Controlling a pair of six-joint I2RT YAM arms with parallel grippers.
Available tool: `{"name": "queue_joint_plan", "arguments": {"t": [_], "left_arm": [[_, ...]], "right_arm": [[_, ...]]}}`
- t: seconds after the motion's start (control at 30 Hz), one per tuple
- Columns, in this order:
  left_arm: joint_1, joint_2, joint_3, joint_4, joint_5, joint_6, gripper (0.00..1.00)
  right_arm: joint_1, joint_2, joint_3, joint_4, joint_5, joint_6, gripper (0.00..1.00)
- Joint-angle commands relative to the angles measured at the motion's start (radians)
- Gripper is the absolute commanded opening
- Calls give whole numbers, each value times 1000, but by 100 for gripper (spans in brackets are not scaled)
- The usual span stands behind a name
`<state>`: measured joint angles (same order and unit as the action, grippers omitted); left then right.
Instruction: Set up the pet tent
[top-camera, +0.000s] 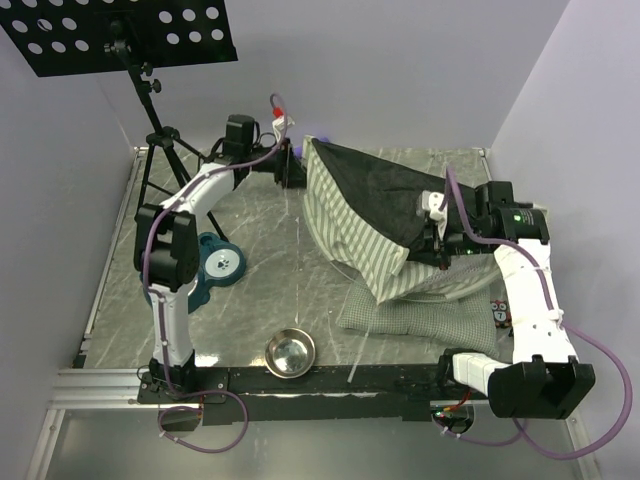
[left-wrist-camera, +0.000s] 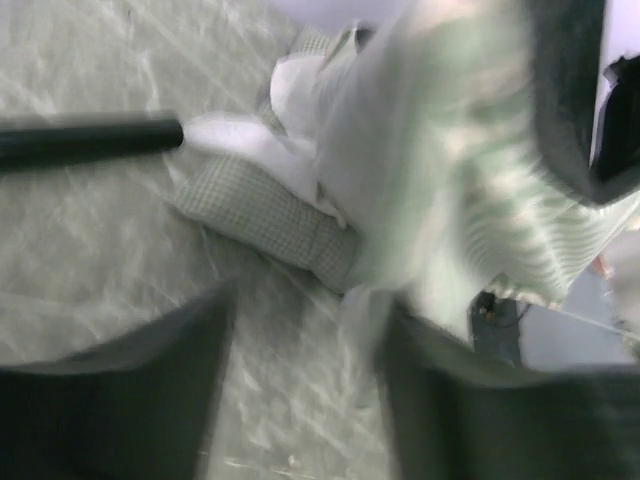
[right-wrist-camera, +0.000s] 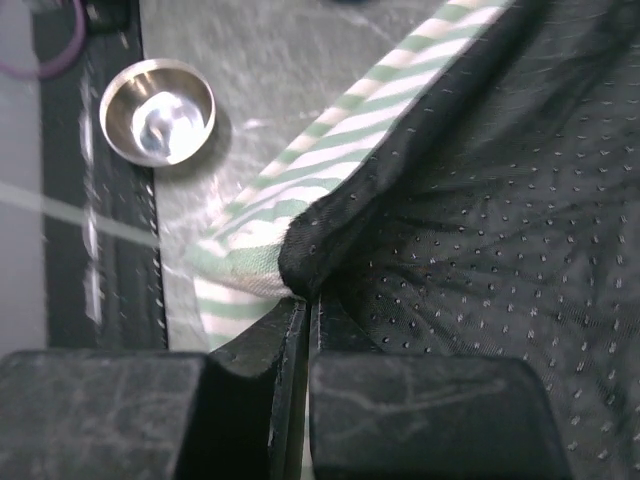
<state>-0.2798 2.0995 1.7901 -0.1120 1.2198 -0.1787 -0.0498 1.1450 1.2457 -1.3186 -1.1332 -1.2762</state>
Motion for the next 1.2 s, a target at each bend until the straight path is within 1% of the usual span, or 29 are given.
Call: {"name": "queue_joint_plan", "arguments": {"t": [0.0,0.03,0.1,0.13,0.2,0.27,0.33,0.37,0.4,0.43,0.5,0.53,0.57,0.6,0.63,0.67,0.73,0.77,0.8,0.83,0.87,0.9,0.93,0.97,1.0,1.03,1.07,1.1,1.17], "left_arm": [[42,-198,-157,20,-37,28,83],[63,-250,-205,55,-49,22,86],[91,-362,-314,139,-74,4,89],[105,-407,-351,164,-97,7,92],[137,-479,-417,185,-134,10,94],[175,-538,-484,248,-132,-33,96],[198,-582,-533,258,-163,-35,100],[202,-588,-546,243,-146,-13,100],[200,-578,-528,183,-114,42,100],[195,-552,-484,114,-102,92,100],[195,-494,-398,-91,-97,166,100],[203,-478,-370,-162,-98,245,100],[214,-490,-379,-178,-80,260,100],[228,-521,-426,-132,-59,225,100],[235,-574,-481,-39,-37,185,100],[237,-626,-539,59,-7,109,100],[219,-737,-601,179,58,67,100],[199,-784,-597,155,81,112,100],[171,-817,-575,56,117,166,98],[142,-849,-546,-89,139,286,97],[98,-875,-525,-174,147,353,95],[53,-907,-520,-236,152,405,92],[-5,-942,-534,-256,152,433,90],[-66,-984,-564,-232,144,430,87],[-118,-1030,-602,-141,120,377,83],[-175,-1065,-664,-15,95,287,77],[-215,-1099,-719,170,66,139,71],[-257,-1114,-776,337,38,14,67],[-300,-1103,-819,556,21,-162,63]], "right_arm": [[5,2,87,62,-119,201,0],[5,2,95,73,-126,230,0],[4,-5,93,155,-132,344,0],[2,-14,87,192,-134,420,0],[4,-30,72,280,-135,541,0],[4,-45,54,340,-138,616,0],[4,-63,32,378,-134,661,0],[4,-73,25,387,-134,672,0],[4,-79,21,386,-137,672,0],[4,-90,24,377,-137,673,0],[1,-109,43,352,-117,678,0],[-4,-123,49,337,-100,670,0],[-4,-140,43,335,-83,670,0],[-4,-166,28,350,-68,681,0],[-4,-189,3,376,-50,702,0],[-4,-212,-18,407,-36,727,0],[-4,-240,-63,478,-13,797,0],[-4,-245,-66,527,-2,845,0],[-4,-242,-65,560,1,885,0],[-4,-229,-54,582,4,925,0],[-4,-217,-43,608,3,958,0],[-4,-208,-34,627,0,986,0],[-4,-190,-23,637,1,1006,0],[-5,-176,-9,639,0,1011,0],[-4,-165,0,642,-5,1015,0],[-4,-156,4,644,-10,1018,0],[-4,-151,9,645,-14,1023,0],[-4,-145,11,651,-14,1035,0],[-4,-134,15,656,-14,1045,0]]}}
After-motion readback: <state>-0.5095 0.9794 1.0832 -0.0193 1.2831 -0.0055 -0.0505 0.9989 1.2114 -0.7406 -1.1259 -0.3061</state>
